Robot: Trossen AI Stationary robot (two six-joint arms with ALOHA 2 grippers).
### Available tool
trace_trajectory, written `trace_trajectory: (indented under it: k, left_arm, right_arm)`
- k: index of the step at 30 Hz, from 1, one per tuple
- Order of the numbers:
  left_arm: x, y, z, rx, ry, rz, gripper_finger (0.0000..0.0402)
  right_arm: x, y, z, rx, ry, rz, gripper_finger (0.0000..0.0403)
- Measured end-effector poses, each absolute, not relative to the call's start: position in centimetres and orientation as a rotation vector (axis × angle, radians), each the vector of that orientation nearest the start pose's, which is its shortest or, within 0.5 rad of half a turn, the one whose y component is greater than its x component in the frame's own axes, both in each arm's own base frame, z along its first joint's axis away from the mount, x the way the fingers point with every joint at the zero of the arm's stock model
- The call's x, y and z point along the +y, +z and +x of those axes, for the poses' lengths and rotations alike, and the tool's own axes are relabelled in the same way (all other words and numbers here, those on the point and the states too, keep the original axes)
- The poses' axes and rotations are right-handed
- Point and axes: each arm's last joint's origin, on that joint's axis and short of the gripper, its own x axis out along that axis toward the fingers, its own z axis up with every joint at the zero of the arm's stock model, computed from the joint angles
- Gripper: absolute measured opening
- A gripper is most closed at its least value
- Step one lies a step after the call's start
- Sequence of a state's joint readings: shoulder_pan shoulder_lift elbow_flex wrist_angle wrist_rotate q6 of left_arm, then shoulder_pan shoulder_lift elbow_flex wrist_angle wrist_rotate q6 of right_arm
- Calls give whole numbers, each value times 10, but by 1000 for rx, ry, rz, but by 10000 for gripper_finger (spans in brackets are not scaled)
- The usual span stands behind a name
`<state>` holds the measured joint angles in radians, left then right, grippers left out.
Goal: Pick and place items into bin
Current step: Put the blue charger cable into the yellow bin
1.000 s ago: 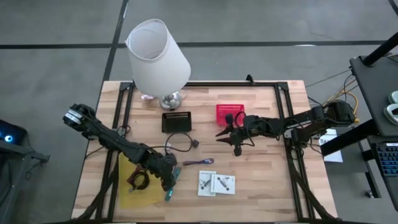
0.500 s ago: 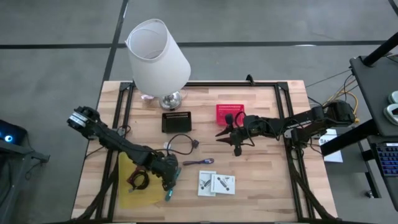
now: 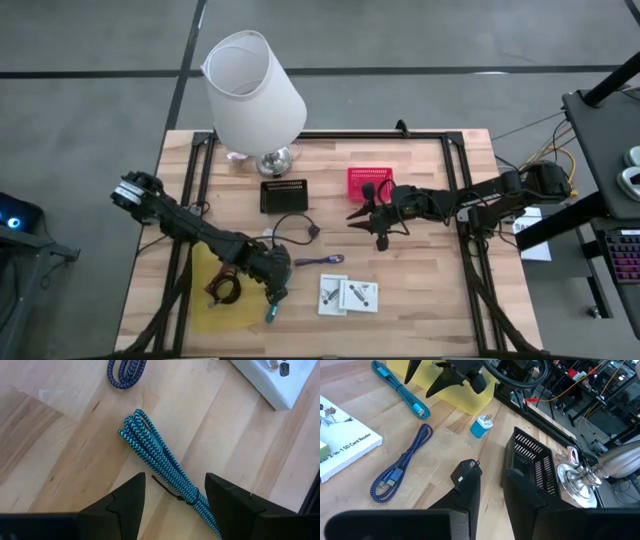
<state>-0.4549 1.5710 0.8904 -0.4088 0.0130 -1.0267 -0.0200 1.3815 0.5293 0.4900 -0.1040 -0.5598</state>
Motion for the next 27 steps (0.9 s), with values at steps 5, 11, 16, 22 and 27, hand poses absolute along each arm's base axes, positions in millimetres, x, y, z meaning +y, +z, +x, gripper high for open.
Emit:
trace_trajectory:
  k: [5,11,16,22,27]
  left_arm:
    - [-125,177,267,1146,159,-668,189]
    - [-118,173,270,1149,199,-682,189]
    - [-115,167,275,1166,218,-685,189]
    - [-116,159,277,1207,215,-686,189]
    - [-115,157,278,1217,219,-691,189]
  right_arm:
    - [-2,184,267,328,182,-530,71]
    - [-2,184,267,328,182,-531,76]
    - [-2,184,267,329,182,-531,76]
    - [-2,183,267,334,183,-531,70]
    - [-2,183,267,334,183,-531,74]
